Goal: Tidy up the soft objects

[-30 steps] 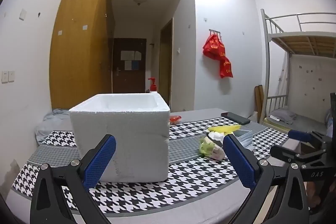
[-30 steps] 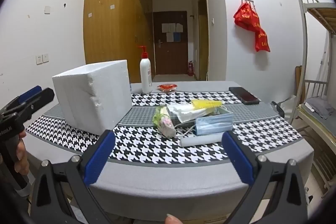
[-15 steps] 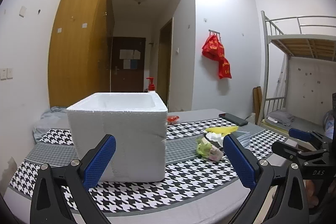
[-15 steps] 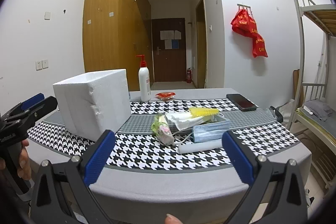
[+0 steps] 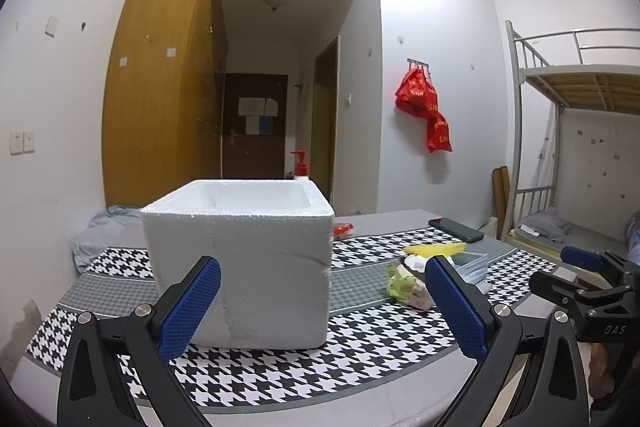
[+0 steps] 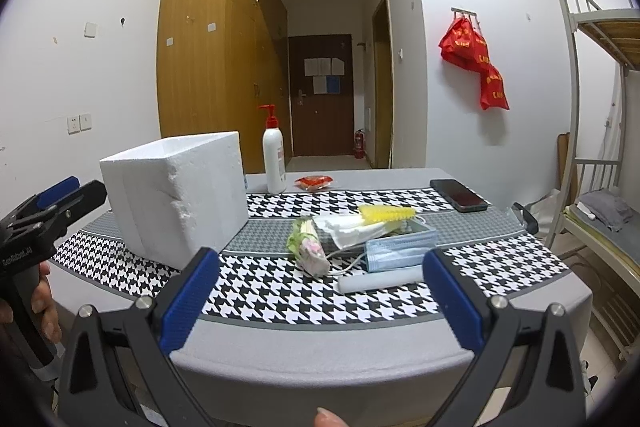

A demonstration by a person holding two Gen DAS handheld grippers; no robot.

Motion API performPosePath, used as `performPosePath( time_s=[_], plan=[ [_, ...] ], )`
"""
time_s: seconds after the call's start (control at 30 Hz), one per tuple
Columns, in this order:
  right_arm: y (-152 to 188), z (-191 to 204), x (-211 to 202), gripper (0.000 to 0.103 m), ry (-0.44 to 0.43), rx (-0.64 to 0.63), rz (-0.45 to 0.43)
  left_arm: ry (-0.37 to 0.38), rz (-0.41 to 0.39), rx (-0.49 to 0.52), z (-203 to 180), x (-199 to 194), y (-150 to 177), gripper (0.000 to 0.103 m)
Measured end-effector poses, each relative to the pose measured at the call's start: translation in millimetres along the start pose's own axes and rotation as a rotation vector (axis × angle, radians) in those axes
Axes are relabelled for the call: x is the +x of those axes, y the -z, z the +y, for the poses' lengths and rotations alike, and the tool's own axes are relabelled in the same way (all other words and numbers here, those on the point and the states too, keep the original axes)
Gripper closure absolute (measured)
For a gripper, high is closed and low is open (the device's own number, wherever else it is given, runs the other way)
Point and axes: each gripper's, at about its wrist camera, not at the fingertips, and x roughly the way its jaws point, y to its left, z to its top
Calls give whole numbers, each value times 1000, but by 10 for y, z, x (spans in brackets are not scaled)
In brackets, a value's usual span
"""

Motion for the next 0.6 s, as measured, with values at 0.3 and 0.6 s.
performPosePath(
  time_s=[0.3, 0.6],
  plan=[
    [13, -22, 34, 0, 1, 0, 16, 3, 3, -5, 10, 19, -45, 1],
    [13, -29, 37, 0, -5, 18, 19, -1, 9, -8, 14, 38, -22, 1]
  ],
)
